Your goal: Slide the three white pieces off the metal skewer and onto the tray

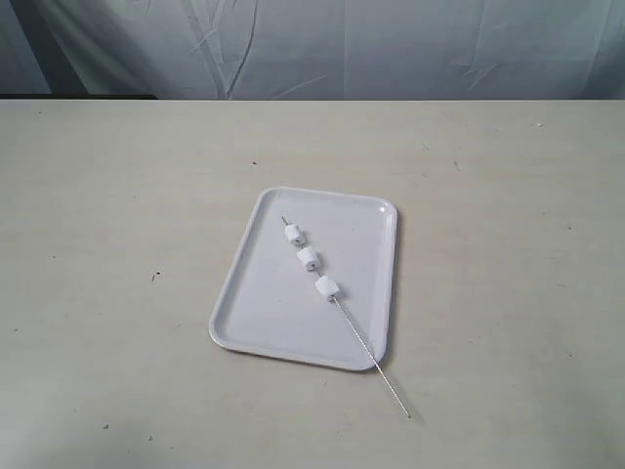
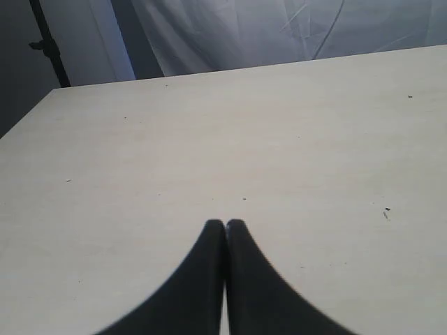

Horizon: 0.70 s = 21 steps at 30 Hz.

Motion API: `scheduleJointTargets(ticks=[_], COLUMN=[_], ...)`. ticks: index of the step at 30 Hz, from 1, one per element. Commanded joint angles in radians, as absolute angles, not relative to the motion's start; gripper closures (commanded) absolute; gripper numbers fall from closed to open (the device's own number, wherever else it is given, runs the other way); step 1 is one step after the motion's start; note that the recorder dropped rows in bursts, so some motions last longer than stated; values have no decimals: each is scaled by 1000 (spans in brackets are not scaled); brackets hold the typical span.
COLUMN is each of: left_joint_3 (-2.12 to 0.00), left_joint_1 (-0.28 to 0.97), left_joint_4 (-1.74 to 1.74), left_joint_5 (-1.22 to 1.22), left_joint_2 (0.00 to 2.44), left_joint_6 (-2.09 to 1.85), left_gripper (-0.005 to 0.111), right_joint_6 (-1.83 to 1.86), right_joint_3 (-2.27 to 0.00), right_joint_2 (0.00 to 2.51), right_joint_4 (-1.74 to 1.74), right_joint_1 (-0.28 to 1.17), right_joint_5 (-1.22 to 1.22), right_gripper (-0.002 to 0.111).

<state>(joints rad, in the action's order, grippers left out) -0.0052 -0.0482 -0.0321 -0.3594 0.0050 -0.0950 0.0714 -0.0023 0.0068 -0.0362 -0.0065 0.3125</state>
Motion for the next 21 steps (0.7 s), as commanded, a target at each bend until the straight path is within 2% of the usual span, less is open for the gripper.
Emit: scheduleJointTargets(ticks=[1,14,18,21], left_joint_3=[0,0,0,0], left_joint_1=[-49,-49,-49,-49], left_joint_4=[-35,-39,-119,-101], left_joint_5=[-354,-354,-276,-188], left_joint_2=[0,0,0,0], left_joint_6=[-89,-89,-89,-89], left_gripper=[107,107,107,107], right_joint_6=[72,72,76,76], right_joint_3=[0,0,0,0], right_joint_2=[0,0,0,0], right_joint_4=[-36,-29,0,10], right_joint_1=[-12,-12,-12,-12], right_joint_5=[304,304,296,148], right_gripper=[109,109,109,109])
